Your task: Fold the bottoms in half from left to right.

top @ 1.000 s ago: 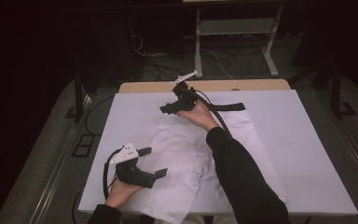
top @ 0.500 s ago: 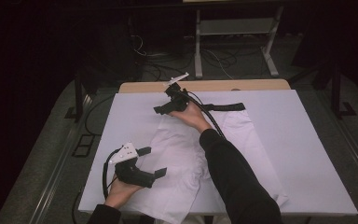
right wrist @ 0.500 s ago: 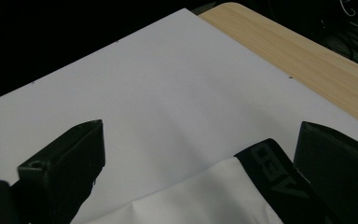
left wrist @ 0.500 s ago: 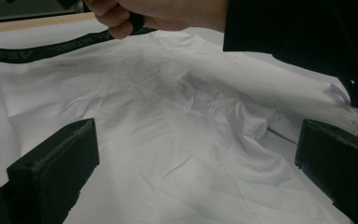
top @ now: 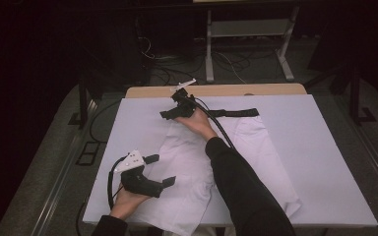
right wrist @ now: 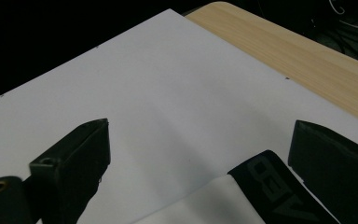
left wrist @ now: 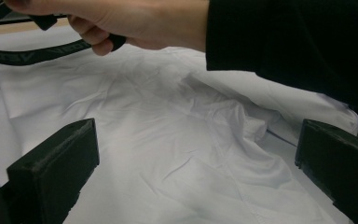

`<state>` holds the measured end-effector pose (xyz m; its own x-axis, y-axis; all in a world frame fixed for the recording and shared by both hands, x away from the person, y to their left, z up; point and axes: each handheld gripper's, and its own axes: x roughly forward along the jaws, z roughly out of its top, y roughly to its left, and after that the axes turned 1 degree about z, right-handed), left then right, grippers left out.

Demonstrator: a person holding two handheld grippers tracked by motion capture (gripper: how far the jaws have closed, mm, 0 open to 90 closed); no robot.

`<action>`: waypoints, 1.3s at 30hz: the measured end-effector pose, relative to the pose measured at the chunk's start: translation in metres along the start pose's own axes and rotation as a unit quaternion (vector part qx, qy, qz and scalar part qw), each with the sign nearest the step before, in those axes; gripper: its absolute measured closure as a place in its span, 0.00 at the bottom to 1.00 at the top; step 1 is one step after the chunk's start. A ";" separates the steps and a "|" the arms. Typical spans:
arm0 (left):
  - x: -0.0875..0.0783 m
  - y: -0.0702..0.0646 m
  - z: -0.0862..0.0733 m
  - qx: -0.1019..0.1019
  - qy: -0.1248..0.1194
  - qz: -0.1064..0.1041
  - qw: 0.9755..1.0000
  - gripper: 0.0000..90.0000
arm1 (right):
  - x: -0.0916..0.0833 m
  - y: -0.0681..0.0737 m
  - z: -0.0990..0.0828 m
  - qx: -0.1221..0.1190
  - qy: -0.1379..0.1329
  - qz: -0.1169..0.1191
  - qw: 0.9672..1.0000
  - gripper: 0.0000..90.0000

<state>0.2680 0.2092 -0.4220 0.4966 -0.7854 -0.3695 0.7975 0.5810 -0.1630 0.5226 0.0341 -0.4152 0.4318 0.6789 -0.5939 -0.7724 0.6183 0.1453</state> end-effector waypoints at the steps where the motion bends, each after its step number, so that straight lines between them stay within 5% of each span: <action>1: 0.000 0.000 0.000 0.000 -0.001 0.000 1.000 0.00 | 0.002 -0.001 -0.001 0.004 0.001 0.000 1.000 0.07; 19: -0.001 0.001 0.000 -0.002 -0.006 -0.001 1.000 0.00 | 0.019 -0.017 -0.015 0.036 0.019 -0.044 0.998 0.26; 39: 0.000 0.001 0.000 -0.003 -0.007 0.001 1.000 0.00 | 0.030 -0.010 -0.020 0.029 0.044 -0.074 0.996 0.62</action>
<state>0.2691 0.2100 -0.4218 0.5030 -0.7868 -0.3576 0.7944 0.5839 -0.1673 0.5339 0.0407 -0.4506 0.4935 0.5430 -0.6794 -0.6739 0.7326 0.0960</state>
